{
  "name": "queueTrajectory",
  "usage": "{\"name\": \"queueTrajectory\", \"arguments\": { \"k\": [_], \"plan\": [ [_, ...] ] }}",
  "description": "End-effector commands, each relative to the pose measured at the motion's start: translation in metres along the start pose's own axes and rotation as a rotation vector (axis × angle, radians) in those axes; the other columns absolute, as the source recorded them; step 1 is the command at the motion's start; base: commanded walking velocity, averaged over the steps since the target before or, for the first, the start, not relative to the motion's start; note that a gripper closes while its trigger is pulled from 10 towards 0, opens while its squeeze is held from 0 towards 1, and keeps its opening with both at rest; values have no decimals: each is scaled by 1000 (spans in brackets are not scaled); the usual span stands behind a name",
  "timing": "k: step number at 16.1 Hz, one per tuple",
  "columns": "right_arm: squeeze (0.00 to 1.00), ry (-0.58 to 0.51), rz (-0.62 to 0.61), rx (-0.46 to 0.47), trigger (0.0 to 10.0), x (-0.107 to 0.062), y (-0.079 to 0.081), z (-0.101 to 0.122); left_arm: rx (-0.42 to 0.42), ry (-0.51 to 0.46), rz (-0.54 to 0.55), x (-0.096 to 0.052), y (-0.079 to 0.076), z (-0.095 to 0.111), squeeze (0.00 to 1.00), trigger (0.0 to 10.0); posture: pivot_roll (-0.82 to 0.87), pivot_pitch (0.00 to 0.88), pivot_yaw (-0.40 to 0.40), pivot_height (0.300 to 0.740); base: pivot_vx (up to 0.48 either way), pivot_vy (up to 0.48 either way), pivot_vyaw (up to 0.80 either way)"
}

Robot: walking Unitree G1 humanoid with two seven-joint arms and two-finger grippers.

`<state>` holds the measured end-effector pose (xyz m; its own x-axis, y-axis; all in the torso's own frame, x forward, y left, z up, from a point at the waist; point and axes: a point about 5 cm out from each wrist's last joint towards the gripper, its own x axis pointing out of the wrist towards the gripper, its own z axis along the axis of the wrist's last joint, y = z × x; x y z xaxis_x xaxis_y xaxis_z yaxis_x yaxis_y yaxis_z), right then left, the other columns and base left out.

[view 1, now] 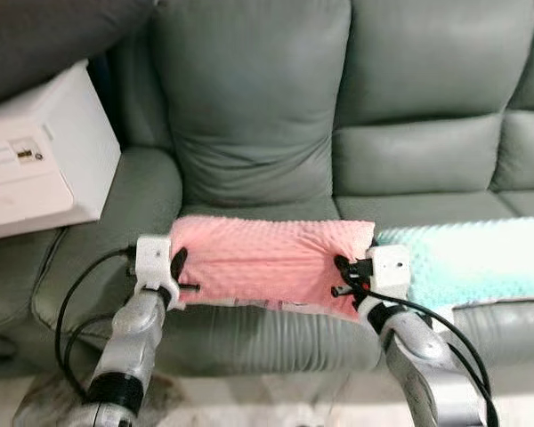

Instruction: Move the pillow to the sofa

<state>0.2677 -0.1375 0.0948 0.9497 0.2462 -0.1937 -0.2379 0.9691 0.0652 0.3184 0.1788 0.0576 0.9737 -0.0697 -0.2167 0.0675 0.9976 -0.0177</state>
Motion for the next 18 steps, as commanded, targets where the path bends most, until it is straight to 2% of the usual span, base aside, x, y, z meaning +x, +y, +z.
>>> {"name": "queueTrajectory", "arguments": {
  "k": [1, 3, 5, 8, 10, 13, 14, 15, 17, 18],
  "plan": [
    [0, -38, 5, -8, 10000, 4, 2, 7, -2, -65, 32, 6, 5, 17, 0, 10000, -136, 217, 67, 740, 0, 0, 0],
    [0, -63, 7, -22, 10000, 22, 1, 16, -12, -94, -3, 20, -7, 34, 0, 10000, -131, 263, 73, 740, 0, 0, 0],
    [0, -54, 14, -39, 10000, 32, -3, 18, -15, -103, -33, 28, -16, 40, 0, 10000, -132, 285, 75, 740, 0, 0, 0],
    [0, 12, 51, -126, 10000, 52, -21, 14, 10, -100, 29, 40, -22, 52, 0, 10000, -128, 342, 87, 740, 0, 0, 0],
    [0, -2, 56, -142, 10000, 59, -29, 20, -3, -101, 93, 42, -17, 55, 0, 10000, -119, 373, 96, 740, 0, 0, 0],
    [0, -77, 78, -161, 10000, 72, -31, 36, -93, -95, 194, 43, -6, 57, 0, 10000, -121, 397, 101, 740, 0, 0, 0],
    [0, -104, 118, -191, 10000, 77, -27, 41, -134, -81, 252, 43, 2, 56, 0, 10000, -116, 400, 102, 740, 0, 0, 0],
    [0, -114, 143, -233, 10000, 81, -23, 44, -142, -81, 285, 42, 7, 57, 0, 10000, -114, 404, 100, 740, 0, 0, 0],
    [0, -149, 170, -252, 10000, 85, -17, 52, -162, -92, 311, 41, 12, 58, 0, 10000, -114, 408, 96, 740, 0, 0, 0],
    [0, -184, 184, -267, 10000, 89, -11, 61, -196, -97, 344, 39, 19, 56, 0, 10000, -115, 411, 91, 740, 0, 0, 0]
  ]
}}
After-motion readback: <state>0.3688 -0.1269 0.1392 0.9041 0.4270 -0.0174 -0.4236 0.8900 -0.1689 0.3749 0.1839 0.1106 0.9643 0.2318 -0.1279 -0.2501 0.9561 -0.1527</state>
